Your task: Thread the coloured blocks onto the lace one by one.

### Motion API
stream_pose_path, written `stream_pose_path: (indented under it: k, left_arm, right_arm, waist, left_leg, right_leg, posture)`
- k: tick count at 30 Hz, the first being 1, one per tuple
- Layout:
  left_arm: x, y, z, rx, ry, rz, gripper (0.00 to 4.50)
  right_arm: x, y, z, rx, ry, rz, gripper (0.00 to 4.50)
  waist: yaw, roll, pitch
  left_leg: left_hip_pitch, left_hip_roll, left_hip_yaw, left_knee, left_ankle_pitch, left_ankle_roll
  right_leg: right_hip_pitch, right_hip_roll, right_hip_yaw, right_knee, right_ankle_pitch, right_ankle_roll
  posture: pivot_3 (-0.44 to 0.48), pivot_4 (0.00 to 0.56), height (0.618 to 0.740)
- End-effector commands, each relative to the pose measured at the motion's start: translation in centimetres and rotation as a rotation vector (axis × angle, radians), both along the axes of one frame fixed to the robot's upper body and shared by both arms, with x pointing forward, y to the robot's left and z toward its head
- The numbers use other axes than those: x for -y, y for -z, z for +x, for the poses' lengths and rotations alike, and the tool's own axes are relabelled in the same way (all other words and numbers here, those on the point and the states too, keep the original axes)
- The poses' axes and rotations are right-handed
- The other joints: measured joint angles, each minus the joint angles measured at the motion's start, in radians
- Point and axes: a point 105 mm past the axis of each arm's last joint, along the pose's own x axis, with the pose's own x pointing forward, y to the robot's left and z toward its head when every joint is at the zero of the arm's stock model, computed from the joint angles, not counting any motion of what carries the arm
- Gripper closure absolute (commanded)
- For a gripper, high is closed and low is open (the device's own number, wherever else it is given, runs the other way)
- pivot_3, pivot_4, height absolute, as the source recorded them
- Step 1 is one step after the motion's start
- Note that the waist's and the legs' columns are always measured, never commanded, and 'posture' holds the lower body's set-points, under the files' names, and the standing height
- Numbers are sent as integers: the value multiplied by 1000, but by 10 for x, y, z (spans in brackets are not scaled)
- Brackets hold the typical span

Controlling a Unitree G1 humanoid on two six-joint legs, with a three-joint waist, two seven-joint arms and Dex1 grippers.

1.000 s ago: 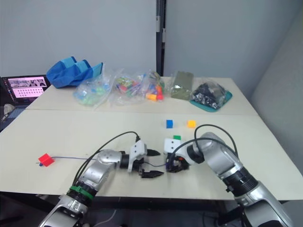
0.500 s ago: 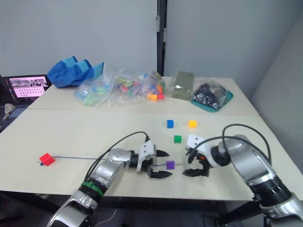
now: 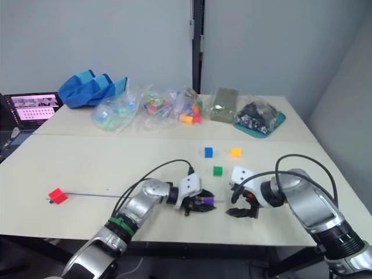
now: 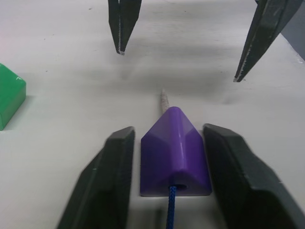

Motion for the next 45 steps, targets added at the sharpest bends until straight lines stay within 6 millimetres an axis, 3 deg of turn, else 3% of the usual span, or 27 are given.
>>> stream_pose_path:
  k: [1,4,5,18,23,27,32,38,42,45]
  left_arm:
    - [-10,15,-3,-48,-13,60,3164]
    - [-12,15,-2,-48,-18,62,3164]
    - [-12,15,-2,-44,-20,65,3164]
    - [-13,15,-1,-67,-26,14,3164]
    - [-20,-2,3,-6,-22,-46,3164]
    - [-37,-10,7,27,-35,-44,3164]
    - [-101,-14,10,55,-108,37,3164]
    - [-210,-19,-4,-7,-258,164,3164]
    - [-309,-26,-21,-44,-500,292,3164]
    - [-350,-28,-30,-74,-648,342,3164]
  right_arm:
    - [-8,-3,7,74,-49,-23,0]
    - [-14,1,12,102,-79,-26,0]
    - [-15,5,15,118,-90,-35,259]
    - [-19,16,16,109,-122,-22,4478]
    - [-19,16,18,98,-119,-15,4500]
    - [-21,14,20,99,-127,-14,4500]
    - [-23,11,25,99,-143,-13,4500]
    - [-31,5,29,105,-169,3,4500]
    - [-40,-3,29,110,-188,36,4500]
    - [-46,-6,28,112,-207,51,4500]
  waist:
    - [-5,0,0]
    - [-7,0,0]
    - [-6,0,0]
    - [-7,0,0]
    - [-9,0,0]
    - [-12,0,0]
    - [-23,0,0]
    - [-32,1,0]
    - [-37,1,0]
    - [-30,1,1]
  left_leg:
    - [0,0,0,0,0,0]
    - [0,0,0,0,0,0]
    - [0,0,0,0,0,0]
    - [1,0,0,0,0,0]
    - [1,0,0,0,0,0]
    - [1,0,0,0,0,0]
    - [1,0,0,-1,0,0]
    - [1,1,0,-2,0,0]
    - [1,1,0,-3,0,0]
    - [1,1,1,-4,0,0]
  right_leg:
    - [0,0,0,0,0,0]
    - [0,0,0,0,0,0]
    - [0,0,0,0,0,0]
    - [1,0,0,0,0,0]
    - [1,0,0,0,0,0]
    - [1,0,0,1,0,0]
    - [0,0,0,1,0,0]
    - [-1,0,0,1,0,0]
    - [-2,1,0,1,-1,-1]
    - [-2,0,0,1,-1,-1]
  posture:
    - [0,150,740]
    - [0,150,740]
    - [0,150,740]
    - [0,150,740]
    - [0,150,740]
    - [0,150,740]
    - [0,150,740]
    - [0,150,740]
    - [0,150,740]
    - [0,150,740]
